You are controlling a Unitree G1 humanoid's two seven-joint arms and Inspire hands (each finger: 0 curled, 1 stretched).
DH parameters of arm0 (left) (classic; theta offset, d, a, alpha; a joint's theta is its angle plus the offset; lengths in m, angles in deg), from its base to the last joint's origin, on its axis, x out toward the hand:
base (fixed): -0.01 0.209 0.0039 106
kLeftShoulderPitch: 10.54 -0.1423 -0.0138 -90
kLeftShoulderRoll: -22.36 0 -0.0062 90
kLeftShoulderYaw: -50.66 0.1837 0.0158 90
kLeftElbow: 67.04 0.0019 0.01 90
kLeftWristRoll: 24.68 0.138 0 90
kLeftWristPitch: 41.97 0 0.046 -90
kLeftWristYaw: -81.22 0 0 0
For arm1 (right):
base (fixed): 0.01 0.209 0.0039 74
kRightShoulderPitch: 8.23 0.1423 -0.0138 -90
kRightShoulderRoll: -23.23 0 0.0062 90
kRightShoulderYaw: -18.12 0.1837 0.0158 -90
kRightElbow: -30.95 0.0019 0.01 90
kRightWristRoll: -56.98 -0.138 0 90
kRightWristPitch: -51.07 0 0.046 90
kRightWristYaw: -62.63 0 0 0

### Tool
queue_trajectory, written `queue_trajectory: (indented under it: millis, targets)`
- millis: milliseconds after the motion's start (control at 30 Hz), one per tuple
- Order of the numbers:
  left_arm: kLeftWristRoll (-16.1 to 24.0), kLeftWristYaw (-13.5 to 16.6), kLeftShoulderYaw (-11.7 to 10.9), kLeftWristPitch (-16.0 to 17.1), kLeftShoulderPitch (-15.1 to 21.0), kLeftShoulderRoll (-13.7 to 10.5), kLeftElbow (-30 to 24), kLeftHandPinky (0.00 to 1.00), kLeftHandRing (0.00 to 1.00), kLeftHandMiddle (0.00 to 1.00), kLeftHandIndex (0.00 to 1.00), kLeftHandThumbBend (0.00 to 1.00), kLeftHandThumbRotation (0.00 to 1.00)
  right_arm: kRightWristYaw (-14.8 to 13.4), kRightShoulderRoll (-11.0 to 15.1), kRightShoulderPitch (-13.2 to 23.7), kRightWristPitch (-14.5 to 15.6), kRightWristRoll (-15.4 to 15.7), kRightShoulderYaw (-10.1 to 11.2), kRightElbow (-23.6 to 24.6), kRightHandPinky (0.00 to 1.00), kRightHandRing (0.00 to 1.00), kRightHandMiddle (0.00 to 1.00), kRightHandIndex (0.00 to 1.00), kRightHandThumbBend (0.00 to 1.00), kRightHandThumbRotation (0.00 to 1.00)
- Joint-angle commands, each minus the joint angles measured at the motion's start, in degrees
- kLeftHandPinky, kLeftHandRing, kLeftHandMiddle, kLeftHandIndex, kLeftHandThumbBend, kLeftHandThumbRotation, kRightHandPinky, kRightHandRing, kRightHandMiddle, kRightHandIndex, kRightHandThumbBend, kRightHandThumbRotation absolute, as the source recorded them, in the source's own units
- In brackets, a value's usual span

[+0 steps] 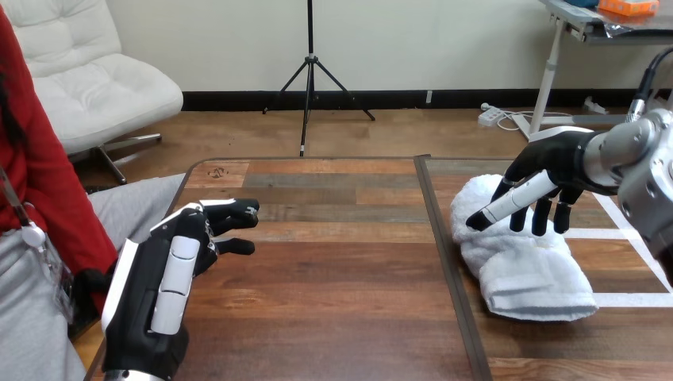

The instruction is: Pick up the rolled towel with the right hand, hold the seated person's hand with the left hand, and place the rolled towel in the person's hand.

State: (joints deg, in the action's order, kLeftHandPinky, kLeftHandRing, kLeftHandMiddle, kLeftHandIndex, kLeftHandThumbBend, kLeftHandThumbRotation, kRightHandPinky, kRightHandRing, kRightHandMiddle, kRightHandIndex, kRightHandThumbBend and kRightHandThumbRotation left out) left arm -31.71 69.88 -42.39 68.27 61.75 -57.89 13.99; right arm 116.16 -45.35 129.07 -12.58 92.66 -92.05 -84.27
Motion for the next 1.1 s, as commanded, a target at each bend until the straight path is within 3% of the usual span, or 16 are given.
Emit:
queue_trajectory:
  millis: [0, 167, 433, 567, 767, 867, 1033, 1067]
  targets:
    - [0.3, 0.0, 0.1, 1.1, 3.8, -0.1, -0.9, 0.6, 0.72, 0.71, 0.56, 0.72, 1.0, -0.2, 5.4, -0.8, 1.7, -1.2, 6.7, 19.3, 0.36, 0.45, 0.52, 0.62, 0.91, 0.45]
    - [0.4, 0.1, 0.3, 1.1, 3.6, 0.1, -0.9, 0.59, 0.72, 0.71, 0.56, 0.73, 1.0, -0.8, 5.4, -2.2, 2.6, -2.0, 8.9, 22.7, 0.35, 0.43, 0.51, 0.63, 0.88, 0.46]
    - [0.2, -0.1, 0.4, 1.7, 3.7, 0.2, -0.4, 0.59, 0.72, 0.71, 0.56, 0.73, 1.0, -1.9, 5.1, -3.9, 4.6, -0.9, 10.5, 26.7, 0.35, 0.44, 0.52, 0.66, 0.86, 0.49]
    - [0.3, 0.1, 0.4, 1.4, 3.5, 0.3, -0.7, 0.6, 0.72, 0.71, 0.56, 0.73, 1.0, -3.6, 4.5, -5.4, 4.8, -1.1, 12.1, 28.7, 0.35, 0.46, 0.54, 0.67, 0.85, 0.49]
    - [0.1, -0.1, 0.4, 1.5, 3.4, 0.3, -0.7, 0.6, 0.72, 0.7, 0.55, 0.74, 1.0, -6.7, 2.9, -7.9, 4.7, -2.1, 15.0, 31.6, 0.3, 0.41, 0.5, 0.68, 0.84, 0.47]
    - [0.1, -0.2, 0.5, 1.4, 3.2, 0.3, -0.8, 0.6, 0.72, 0.7, 0.55, 0.74, 1.0, -8.5, 2.1, -9.2, 4.7, -2.6, 16.2, 32.8, 0.31, 0.44, 0.53, 0.69, 0.82, 0.45]
    - [0.6, 0.0, 0.4, 2.2, 3.2, 0.3, -0.5, 0.6, 0.72, 0.7, 0.55, 0.74, 1.0, -12.9, 1.0, -11.4, 5.3, -1.5, 16.6, 34.6, 0.45, 0.6, 0.66, 0.73, 0.85, 0.48]
    - [0.7, 0.0, 0.4, 2.3, 3.2, 0.3, -0.4, 0.6, 0.72, 0.7, 0.55, 0.73, 1.0, -13.9, 0.7, -11.9, 5.6, -1.2, 16.6, 34.9, 0.52, 0.66, 0.72, 0.76, 0.89, 0.51]
